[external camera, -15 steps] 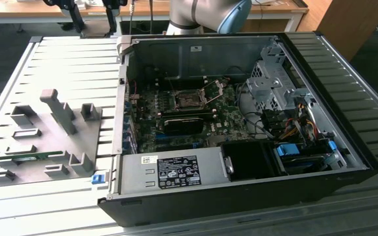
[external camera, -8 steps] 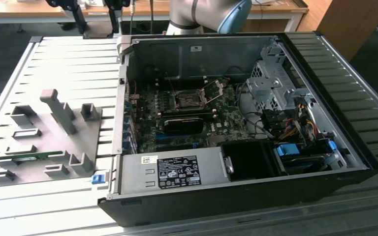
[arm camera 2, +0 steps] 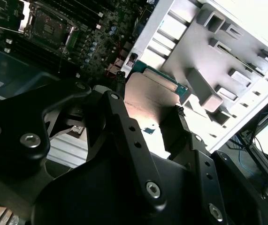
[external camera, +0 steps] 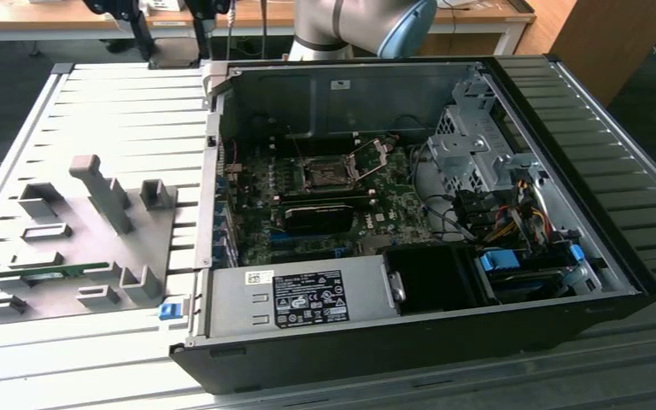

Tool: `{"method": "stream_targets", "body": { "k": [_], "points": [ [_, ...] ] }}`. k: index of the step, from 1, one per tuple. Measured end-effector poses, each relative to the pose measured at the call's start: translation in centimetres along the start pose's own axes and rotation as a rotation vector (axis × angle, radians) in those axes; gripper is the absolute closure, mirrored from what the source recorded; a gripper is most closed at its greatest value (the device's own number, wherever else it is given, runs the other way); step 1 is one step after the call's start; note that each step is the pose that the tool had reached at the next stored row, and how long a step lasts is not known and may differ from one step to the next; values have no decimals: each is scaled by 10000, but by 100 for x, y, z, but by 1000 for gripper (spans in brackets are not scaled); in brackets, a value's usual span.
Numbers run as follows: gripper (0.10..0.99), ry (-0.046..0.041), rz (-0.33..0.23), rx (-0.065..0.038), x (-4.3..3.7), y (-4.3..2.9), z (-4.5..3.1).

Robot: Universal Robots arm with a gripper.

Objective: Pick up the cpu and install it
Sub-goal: 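Pick up the cpu and move it towards the insertion slot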

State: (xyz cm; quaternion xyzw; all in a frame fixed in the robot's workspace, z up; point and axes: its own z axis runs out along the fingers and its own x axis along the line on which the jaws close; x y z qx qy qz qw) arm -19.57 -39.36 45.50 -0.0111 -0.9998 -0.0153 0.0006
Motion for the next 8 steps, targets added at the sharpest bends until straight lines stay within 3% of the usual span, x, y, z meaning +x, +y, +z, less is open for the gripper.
{"method": "stream_targets", "body": {
  "k": [8],
  "points": [
    [541,1,1,0,-34,8,21]
  ]
}}
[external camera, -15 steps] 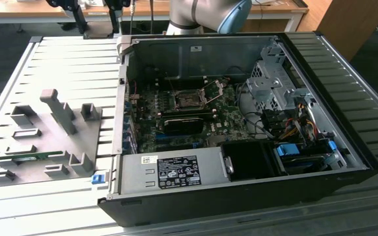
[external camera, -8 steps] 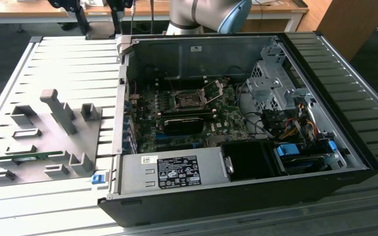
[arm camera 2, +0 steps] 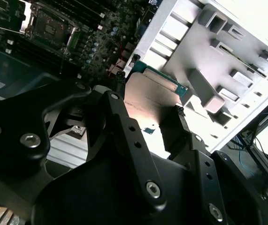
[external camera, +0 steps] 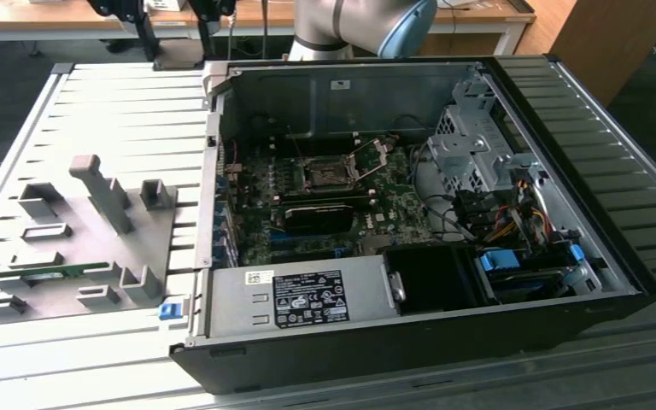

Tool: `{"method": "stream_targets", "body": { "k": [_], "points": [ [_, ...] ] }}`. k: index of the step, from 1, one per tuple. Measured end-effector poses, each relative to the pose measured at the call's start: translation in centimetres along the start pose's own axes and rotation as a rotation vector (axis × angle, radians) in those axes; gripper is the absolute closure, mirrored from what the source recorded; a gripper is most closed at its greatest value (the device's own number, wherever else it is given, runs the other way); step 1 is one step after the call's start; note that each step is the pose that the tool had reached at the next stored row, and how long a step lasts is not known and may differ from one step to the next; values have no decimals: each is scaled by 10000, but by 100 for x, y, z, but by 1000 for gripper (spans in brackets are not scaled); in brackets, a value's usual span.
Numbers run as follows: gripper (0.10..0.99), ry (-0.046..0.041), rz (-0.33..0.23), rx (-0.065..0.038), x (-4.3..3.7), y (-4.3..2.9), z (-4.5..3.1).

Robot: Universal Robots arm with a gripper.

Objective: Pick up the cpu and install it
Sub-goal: 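Pick up the cpu and move it towards the insertion slot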

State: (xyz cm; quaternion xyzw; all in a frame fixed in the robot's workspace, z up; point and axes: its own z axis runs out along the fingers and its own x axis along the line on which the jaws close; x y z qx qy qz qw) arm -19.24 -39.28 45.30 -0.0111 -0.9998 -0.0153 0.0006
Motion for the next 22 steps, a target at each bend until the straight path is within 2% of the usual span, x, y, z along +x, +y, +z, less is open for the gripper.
{"method": "stream_targets", "body": {
  "k": [8,22],
  "points": [
    [541,-1,-1,0,-82,47,34],
    [541,-1,5,-1,-198,72,97]
  ]
}}
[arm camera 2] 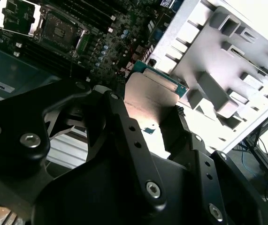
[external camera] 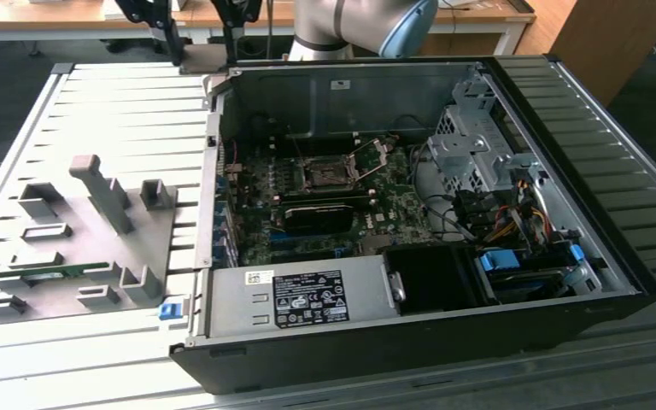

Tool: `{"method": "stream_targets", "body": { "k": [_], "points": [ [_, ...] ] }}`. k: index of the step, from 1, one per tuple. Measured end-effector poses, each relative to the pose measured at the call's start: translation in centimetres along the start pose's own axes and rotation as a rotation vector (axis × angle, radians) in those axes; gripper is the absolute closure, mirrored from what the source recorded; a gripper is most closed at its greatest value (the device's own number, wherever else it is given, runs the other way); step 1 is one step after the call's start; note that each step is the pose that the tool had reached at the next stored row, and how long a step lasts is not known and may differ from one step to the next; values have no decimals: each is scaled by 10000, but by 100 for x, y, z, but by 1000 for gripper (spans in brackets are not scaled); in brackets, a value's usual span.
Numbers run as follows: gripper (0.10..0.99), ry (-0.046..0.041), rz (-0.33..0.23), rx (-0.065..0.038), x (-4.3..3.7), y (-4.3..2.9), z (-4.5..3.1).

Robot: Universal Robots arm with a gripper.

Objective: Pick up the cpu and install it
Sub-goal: 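Pick up the cpu and move it towards the insertion slot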

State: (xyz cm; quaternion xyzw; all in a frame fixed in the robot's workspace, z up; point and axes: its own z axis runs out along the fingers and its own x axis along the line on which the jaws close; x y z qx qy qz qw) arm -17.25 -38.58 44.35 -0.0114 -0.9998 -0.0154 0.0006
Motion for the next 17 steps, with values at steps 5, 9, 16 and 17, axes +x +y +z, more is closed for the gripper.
{"method": "stream_targets", "body": {
  "k": [5,9,16,17],
  "points": [
    [541,1,1,1,-26,6,18],
    [541,0,2,1,-44,11,31],
    [541,0,5,1,-79,22,60],
    [541,0,5,1,-87,27,66]
  ]
}}
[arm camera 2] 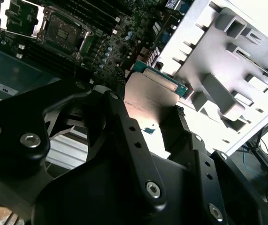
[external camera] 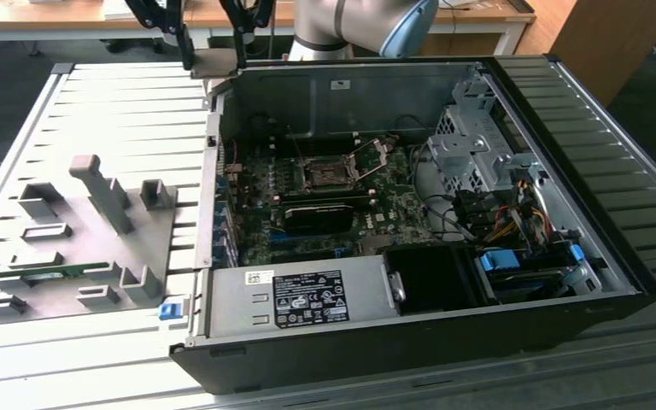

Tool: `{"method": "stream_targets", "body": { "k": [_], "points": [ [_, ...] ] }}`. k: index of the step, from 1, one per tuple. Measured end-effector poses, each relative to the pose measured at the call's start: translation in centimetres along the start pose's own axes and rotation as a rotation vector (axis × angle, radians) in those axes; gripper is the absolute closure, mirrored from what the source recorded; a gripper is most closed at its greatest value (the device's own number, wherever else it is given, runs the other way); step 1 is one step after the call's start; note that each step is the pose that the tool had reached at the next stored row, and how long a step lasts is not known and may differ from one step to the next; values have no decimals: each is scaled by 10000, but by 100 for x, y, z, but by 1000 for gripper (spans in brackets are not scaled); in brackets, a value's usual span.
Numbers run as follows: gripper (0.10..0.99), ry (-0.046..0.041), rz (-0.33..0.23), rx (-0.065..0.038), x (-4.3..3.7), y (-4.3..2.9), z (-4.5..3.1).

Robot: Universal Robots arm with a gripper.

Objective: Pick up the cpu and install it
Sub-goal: 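Pick up the cpu and move it towards the insertion slot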

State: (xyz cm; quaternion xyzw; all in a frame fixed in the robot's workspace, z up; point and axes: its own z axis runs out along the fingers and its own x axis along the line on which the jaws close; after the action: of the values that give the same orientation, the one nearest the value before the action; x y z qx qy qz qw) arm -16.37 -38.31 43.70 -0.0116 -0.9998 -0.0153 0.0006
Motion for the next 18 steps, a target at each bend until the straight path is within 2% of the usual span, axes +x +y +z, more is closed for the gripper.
{"method": "stream_targets", "body": {
  "k": [4,11,18],
  "points": [
    [541,1,-1,0,-40,13,24],
    [541,1,4,1,-164,37,70],
    [541,0,19,1,-400,55,104]
  ]
}}
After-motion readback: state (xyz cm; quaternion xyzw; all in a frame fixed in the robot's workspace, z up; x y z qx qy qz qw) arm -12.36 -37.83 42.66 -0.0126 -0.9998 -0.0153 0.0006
